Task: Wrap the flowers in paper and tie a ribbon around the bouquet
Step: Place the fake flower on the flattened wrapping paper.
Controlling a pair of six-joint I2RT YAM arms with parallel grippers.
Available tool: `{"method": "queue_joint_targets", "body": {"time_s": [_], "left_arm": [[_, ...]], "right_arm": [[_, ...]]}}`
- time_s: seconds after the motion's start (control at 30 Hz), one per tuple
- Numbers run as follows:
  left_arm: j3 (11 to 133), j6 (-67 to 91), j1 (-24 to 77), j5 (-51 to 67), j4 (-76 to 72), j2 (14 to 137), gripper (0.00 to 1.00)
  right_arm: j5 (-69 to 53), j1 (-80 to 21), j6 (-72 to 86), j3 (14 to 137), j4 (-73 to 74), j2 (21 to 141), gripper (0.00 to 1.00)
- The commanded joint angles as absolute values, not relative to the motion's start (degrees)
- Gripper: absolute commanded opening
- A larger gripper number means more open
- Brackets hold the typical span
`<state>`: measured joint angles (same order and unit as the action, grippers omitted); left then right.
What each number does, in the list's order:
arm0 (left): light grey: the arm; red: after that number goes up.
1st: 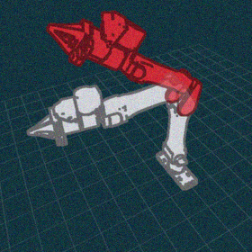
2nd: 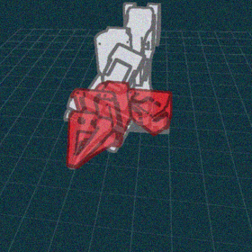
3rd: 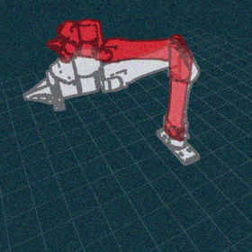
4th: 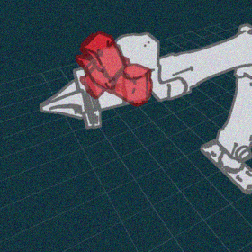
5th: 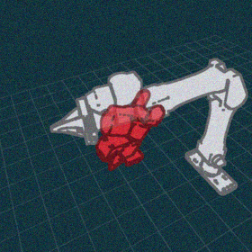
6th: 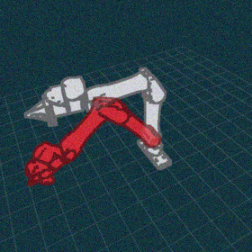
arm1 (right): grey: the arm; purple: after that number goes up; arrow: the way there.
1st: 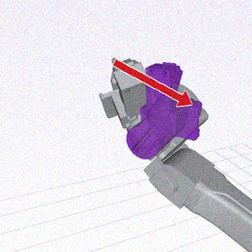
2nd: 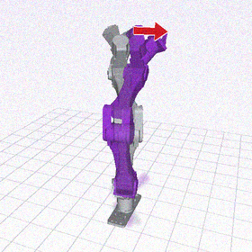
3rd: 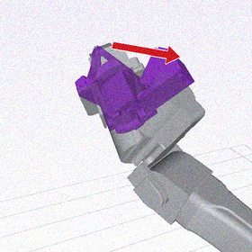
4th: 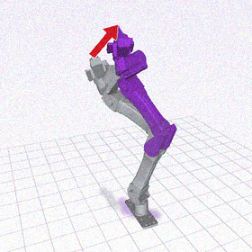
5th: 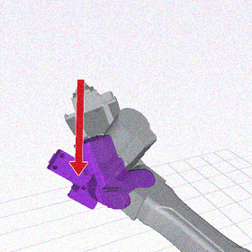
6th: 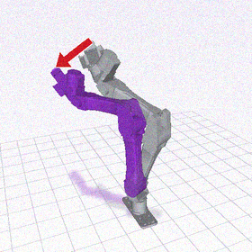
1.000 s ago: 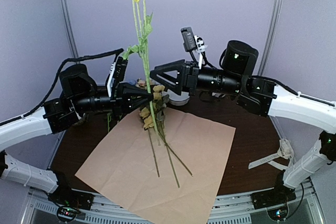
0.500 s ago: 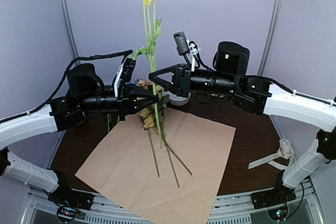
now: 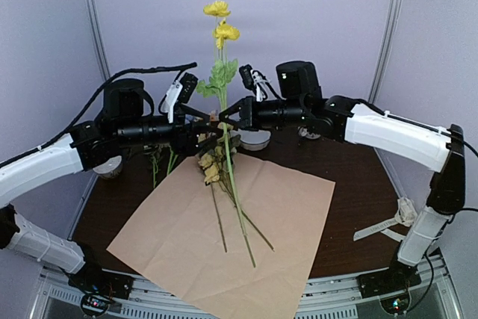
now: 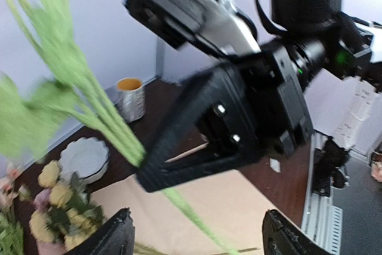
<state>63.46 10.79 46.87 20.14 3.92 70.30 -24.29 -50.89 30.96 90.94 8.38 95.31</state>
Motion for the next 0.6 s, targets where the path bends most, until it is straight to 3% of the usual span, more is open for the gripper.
{"method": "queue_joint_targets", "body": {"time_s": [0.0, 0.4, 0.57], "left_arm": [[66.9, 15.8, 38.4, 10.9, 16.5, 73.3, 0.77], [60.3, 21.8, 19.5, 3.6, 25.1, 77.4, 0.72], [61.1, 21.0, 14.9, 3.5, 25.3, 84.3, 0.62]], "right_arm": [[-27.2, -48.9, 37.3, 92.9, 19.0, 103.4, 0.0], [-18.4, -48.8, 34.7, 103.1, 29.0, 118.7, 0.0], [-13.5, -48.7, 33.7, 106.4, 32.2, 122.2, 0.22]]}}
